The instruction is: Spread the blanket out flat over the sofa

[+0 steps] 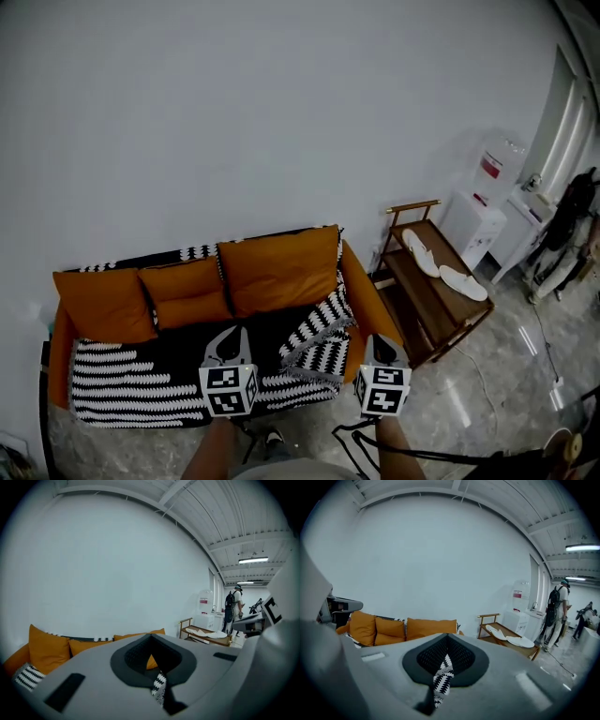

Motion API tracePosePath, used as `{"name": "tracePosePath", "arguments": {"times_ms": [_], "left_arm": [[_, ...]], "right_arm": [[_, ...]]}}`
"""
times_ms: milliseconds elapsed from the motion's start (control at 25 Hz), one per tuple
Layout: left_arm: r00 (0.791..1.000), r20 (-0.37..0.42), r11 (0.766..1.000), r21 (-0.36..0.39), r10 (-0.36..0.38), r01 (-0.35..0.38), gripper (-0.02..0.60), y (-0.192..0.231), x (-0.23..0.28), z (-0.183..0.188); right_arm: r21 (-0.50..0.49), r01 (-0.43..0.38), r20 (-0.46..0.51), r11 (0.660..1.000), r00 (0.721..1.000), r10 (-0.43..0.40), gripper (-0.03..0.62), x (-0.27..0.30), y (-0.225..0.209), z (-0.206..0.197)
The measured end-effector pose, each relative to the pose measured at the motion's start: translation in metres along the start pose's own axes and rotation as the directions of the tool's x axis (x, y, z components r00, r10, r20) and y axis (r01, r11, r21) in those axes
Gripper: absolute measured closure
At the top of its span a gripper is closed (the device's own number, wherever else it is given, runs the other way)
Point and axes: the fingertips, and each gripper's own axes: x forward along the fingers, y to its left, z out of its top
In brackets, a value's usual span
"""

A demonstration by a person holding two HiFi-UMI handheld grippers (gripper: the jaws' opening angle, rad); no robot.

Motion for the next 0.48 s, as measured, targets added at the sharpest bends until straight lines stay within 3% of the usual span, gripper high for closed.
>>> {"name": "tracePosePath", "arguments": {"times_ms": [480], "left_arm": [[0.996,-0.072,0.998,-0.012,-0.060,0.059,0.584,0.021,0.077,-0.006]], "right_arm": [[-0.027,0.052,-0.066,0.998,0.996,-0.054,0.589,0.053,0.001,0.009]]}}
